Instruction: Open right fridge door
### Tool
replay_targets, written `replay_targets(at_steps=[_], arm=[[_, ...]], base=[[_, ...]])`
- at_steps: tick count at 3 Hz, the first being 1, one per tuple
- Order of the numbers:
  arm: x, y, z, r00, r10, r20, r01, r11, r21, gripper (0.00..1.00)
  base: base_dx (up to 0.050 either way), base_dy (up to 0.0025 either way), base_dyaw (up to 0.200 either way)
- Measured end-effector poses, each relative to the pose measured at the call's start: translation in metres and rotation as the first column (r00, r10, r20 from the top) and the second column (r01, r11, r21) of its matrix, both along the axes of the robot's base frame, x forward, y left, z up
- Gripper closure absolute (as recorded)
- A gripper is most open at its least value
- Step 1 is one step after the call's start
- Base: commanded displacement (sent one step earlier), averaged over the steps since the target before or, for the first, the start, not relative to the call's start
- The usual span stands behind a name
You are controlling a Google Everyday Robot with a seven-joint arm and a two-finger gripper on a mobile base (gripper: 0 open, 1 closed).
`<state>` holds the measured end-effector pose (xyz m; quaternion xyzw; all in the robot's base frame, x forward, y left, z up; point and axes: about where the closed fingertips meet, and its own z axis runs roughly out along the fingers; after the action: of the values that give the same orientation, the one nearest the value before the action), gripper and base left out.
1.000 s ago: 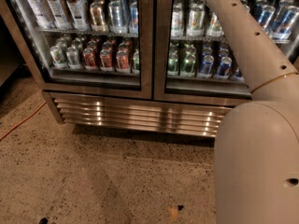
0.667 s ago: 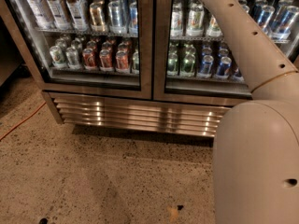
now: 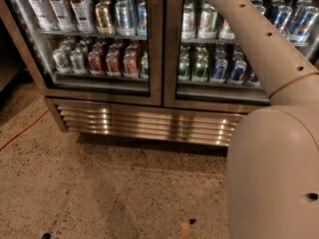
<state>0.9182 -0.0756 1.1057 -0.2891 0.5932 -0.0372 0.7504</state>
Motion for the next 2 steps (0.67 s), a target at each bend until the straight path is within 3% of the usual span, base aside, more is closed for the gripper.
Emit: replay_targets(at_steps=[2], arm=[[-0.0002,-0.0018,0.0003,0.9997,-0.021,0.015,0.021,1.0,-0.001,1.0]], base=[[0.0,0.0,0.0]])
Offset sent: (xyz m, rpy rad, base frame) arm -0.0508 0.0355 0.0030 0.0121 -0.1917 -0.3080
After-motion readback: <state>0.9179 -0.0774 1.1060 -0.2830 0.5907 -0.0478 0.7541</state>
